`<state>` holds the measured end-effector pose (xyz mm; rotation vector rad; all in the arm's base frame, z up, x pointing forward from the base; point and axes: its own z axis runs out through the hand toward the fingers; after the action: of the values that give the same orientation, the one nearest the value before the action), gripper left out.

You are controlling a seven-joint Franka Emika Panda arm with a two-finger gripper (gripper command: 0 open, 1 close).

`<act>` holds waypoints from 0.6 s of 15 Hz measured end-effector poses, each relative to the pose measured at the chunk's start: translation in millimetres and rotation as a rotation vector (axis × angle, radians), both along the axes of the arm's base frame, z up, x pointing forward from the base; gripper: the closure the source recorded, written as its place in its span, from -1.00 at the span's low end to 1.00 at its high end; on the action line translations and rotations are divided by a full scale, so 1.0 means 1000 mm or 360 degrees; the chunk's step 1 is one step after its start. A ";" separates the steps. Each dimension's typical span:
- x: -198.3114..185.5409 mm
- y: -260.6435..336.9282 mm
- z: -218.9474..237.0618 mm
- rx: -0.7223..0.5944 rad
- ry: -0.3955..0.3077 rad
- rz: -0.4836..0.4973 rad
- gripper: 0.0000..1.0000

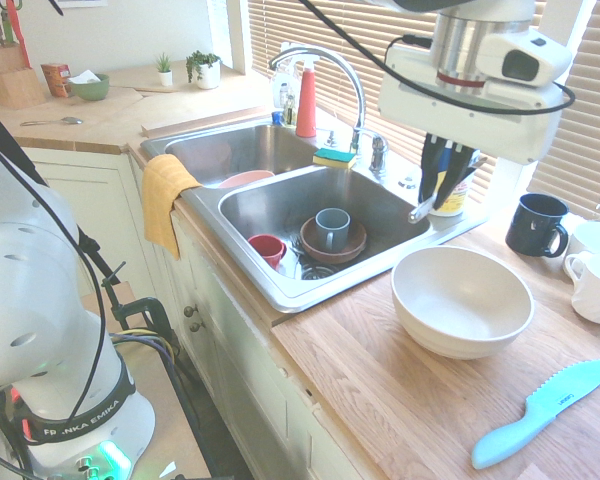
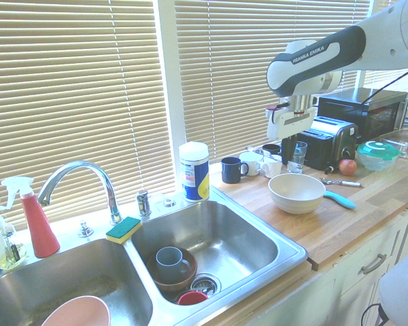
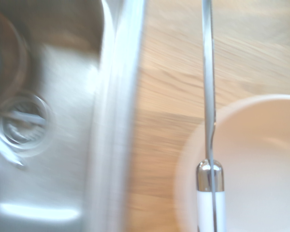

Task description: Put the knife into the sink

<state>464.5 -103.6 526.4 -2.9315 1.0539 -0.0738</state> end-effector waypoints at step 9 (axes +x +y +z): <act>0.028 0.172 -0.085 0.0069 -0.0151 -0.0321 1.00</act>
<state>492.3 68.4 441.3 -2.7439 1.3137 -0.1896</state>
